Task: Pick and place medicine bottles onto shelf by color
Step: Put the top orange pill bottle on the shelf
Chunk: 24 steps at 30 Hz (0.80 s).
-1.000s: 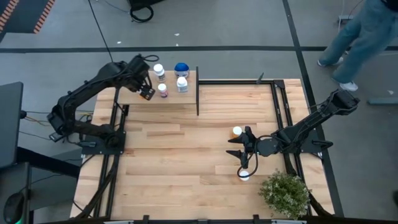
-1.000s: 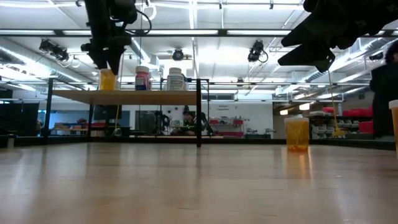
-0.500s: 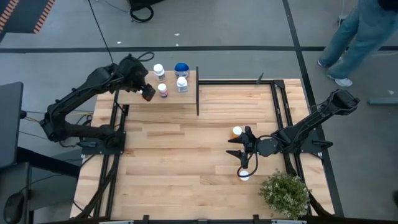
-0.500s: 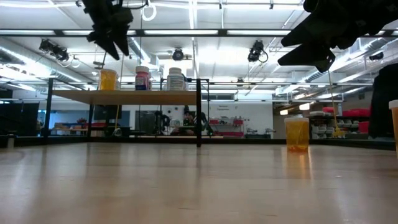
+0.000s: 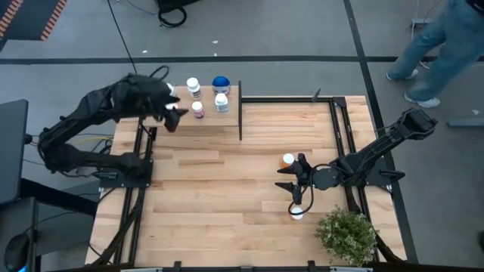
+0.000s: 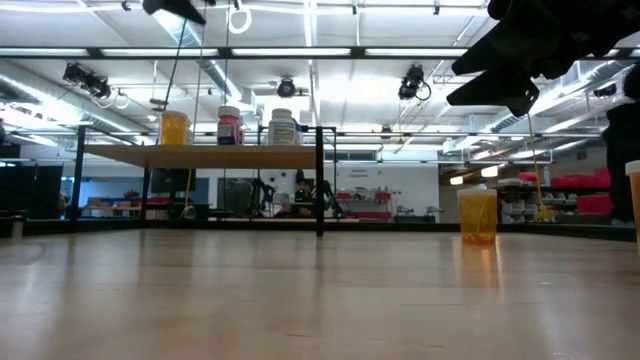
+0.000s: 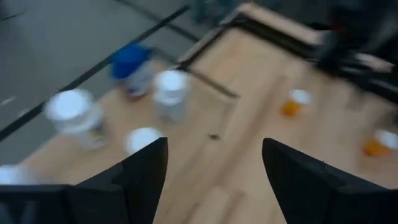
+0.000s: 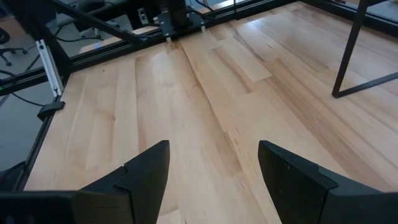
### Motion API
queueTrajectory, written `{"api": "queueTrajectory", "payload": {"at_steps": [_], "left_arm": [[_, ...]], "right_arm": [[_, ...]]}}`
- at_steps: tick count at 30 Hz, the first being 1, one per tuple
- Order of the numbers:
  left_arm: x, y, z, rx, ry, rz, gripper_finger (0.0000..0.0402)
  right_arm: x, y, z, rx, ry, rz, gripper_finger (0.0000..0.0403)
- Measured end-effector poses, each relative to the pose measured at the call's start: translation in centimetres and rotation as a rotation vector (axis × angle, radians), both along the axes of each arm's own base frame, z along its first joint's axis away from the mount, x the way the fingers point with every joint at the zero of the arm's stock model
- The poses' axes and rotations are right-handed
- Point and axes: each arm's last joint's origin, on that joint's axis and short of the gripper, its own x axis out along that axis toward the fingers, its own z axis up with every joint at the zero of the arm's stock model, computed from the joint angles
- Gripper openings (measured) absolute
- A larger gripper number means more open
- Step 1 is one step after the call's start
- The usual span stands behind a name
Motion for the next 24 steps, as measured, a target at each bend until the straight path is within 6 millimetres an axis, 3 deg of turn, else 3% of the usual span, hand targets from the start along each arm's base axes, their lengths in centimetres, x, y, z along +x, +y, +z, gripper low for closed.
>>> {"api": "queueTrajectory", "payload": {"at_steps": [10,16,24], "left_arm": [[2.3,-6.7,-1.5,0.001,-0.153,-0.301,0.0231],[3.7,-10.1,-5.1,0.105,-0.173,-0.347,0.0210],[5.3,-13.5,-11.2,0.116,-0.393,-0.487,0.0191]], "right_arm": [[0.0,0.0,0.0,0.002,-0.001,-0.003,0.0253],[0.0,0.0,0.0,0.004,-0.003,-0.014,0.0253],[0.0,-0.1,0.0,0.016,-0.007,-0.027,0.0253]]}}
